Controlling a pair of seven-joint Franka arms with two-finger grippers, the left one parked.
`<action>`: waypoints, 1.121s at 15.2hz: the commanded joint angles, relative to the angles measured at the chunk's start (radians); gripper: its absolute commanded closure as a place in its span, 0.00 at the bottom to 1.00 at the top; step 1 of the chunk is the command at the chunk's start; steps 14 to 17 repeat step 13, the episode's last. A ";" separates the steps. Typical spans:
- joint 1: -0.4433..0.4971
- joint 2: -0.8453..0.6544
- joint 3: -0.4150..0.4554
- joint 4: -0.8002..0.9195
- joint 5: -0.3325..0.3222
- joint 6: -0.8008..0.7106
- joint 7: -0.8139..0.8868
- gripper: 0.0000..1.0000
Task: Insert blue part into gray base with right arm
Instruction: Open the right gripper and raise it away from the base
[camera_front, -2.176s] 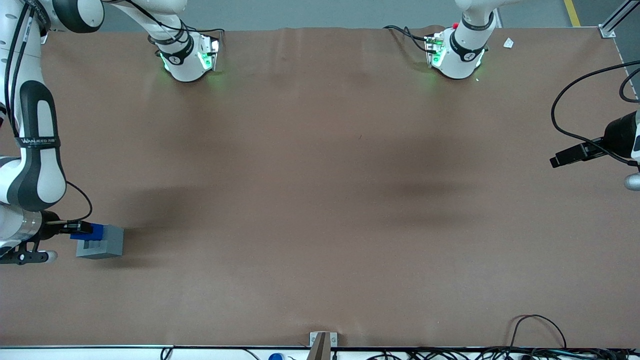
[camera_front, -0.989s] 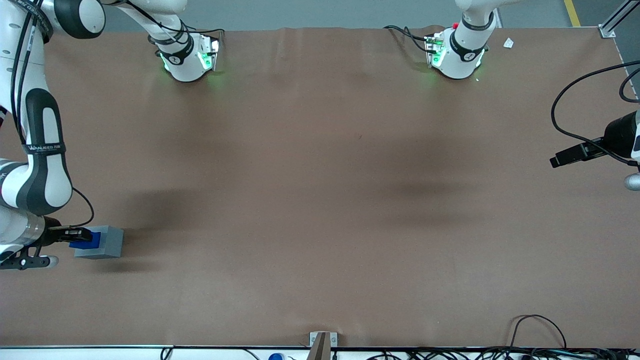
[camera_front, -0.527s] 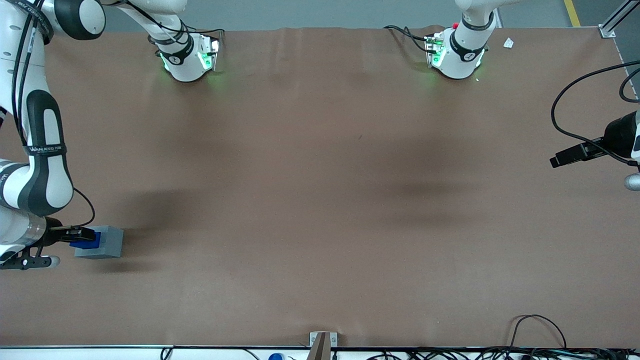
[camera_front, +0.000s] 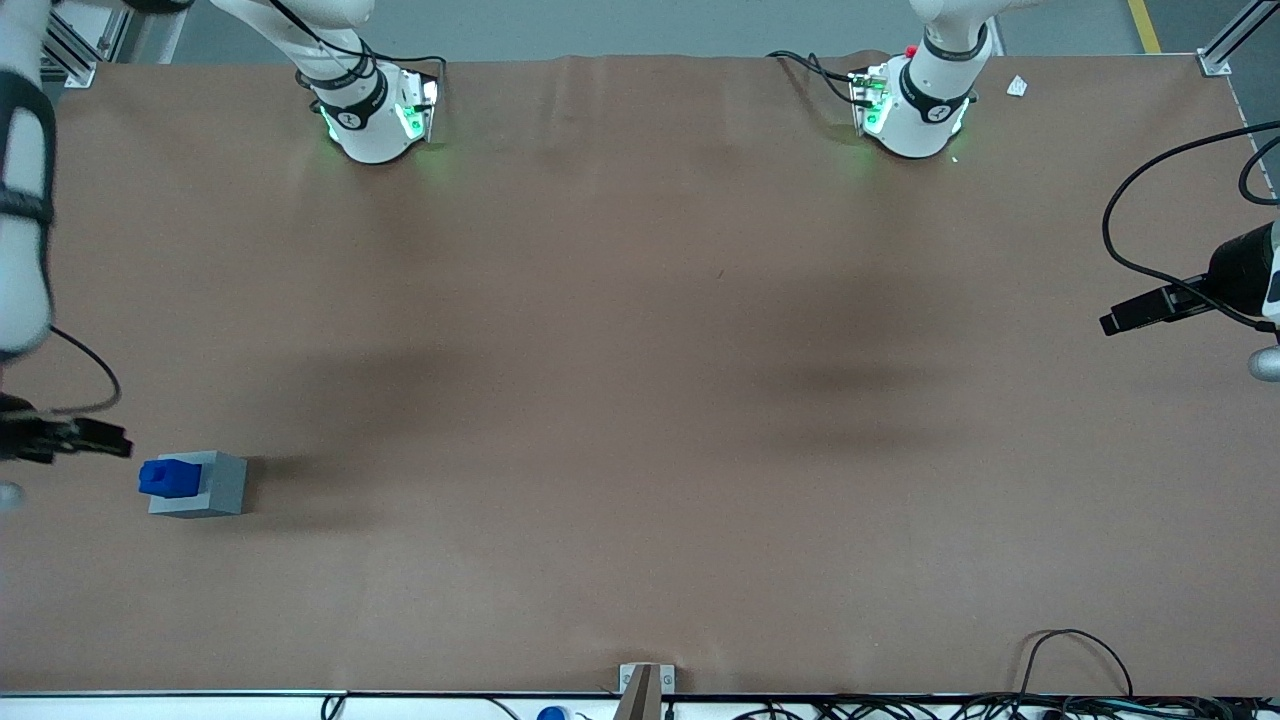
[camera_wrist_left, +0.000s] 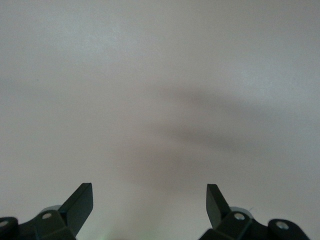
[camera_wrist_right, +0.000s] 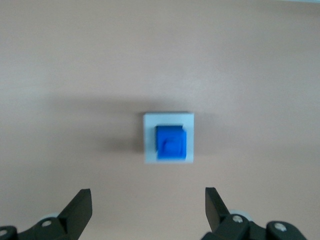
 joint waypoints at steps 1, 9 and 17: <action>0.030 -0.172 0.005 -0.068 -0.012 -0.103 0.068 0.00; 0.125 -0.515 0.008 -0.423 -0.014 -0.120 0.226 0.00; 0.191 -0.508 0.010 -0.368 -0.070 -0.137 0.345 0.00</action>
